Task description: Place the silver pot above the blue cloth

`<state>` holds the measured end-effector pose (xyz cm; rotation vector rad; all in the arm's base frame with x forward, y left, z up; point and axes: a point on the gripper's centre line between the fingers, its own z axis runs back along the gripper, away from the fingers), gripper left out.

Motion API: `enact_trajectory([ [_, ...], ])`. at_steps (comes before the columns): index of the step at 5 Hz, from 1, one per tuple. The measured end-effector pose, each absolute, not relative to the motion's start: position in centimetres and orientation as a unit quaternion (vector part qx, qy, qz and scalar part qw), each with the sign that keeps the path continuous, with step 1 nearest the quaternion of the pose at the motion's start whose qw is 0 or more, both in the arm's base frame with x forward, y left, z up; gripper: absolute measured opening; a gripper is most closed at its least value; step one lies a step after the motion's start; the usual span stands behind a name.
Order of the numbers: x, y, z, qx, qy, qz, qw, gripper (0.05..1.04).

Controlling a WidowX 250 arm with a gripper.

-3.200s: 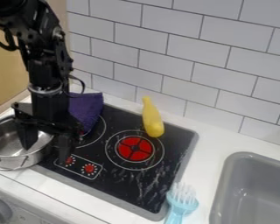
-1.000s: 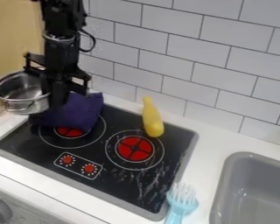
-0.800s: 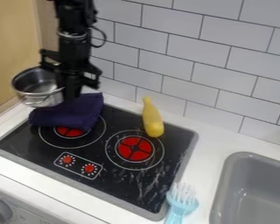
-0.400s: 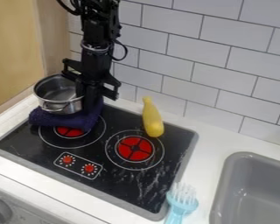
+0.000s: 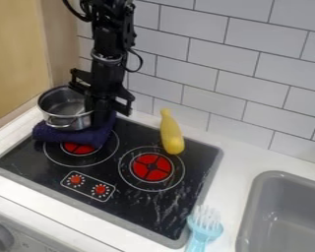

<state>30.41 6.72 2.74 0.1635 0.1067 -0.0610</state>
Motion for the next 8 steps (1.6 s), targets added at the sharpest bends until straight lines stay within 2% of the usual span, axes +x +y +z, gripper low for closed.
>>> enact_trajectory([
  [1, 31.3, 6.9, 3.1, 0.077, 0.044, -0.032, 0.996, 0.263],
  [2, 31.3, 6.8, 3.2, 0.078, 0.044, -0.029, 0.996, 0.531],
  [3, 31.4, 6.8, 4.4, 0.079, 0.031, -0.016, 0.996, 0.838],
  [4, 31.1, 6.5, 6.9, 0.071, 0.008, -0.012, 0.997, 1.019],
  [5, 29.5, 6.2, 8.3, 0.052, 0.01, -0.003, 0.999, 1.007],
  [6, 26.3, 5.7, 8.8, 0.032, 0.019, 0.008, 0.999, 0.999],
  [8, 21.8, 4.2, 9.6, 0.02, 0.034, 0.04, 0.998, 0.999],
])
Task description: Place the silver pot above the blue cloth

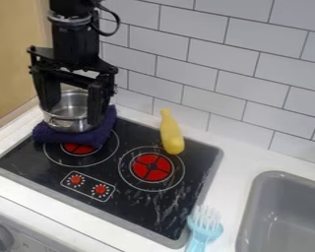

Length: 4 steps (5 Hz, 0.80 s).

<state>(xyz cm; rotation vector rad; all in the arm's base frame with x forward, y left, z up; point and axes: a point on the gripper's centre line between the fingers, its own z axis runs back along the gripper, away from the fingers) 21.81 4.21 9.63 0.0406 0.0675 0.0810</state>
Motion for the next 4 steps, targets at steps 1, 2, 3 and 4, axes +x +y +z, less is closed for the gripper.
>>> enact_trajectory([
  [1, 19.7, 3.1, 9.9, 0.03, 0.054, 0.048, 0.997, 0.999],
  [2, 17.9, 3.3, 10.2, 0.031, 0.07, 0.059, 0.995, 0.999],
  [3, 16.0, 3.5, 11.0, 0.023, 0.062, 0.063, 0.996, 0.999],
  [4, 13.6, 3.2, 12.5, 0.033, 0.042, 0.073, 0.996, 0.999],
])
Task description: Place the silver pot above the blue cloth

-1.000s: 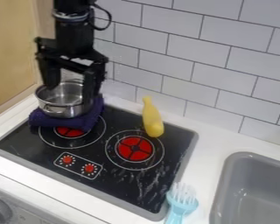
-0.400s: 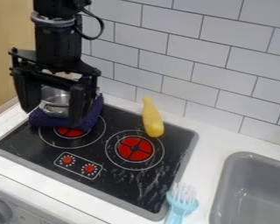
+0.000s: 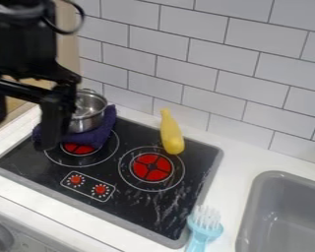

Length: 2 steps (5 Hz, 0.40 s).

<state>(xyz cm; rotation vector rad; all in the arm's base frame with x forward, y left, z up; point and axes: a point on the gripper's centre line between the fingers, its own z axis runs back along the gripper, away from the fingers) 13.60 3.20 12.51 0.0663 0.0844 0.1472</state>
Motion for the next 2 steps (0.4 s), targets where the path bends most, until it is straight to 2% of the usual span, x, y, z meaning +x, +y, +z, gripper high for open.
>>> enact_trajectory([
  [1, 10.7, 2.5, 14.2, 0.011, 0.026, 0.071, 0.997, 0.999],
  [2, 9.3, 2.1, 15.0, 0.001, 0.022, 0.072, 0.997, 0.999],
])
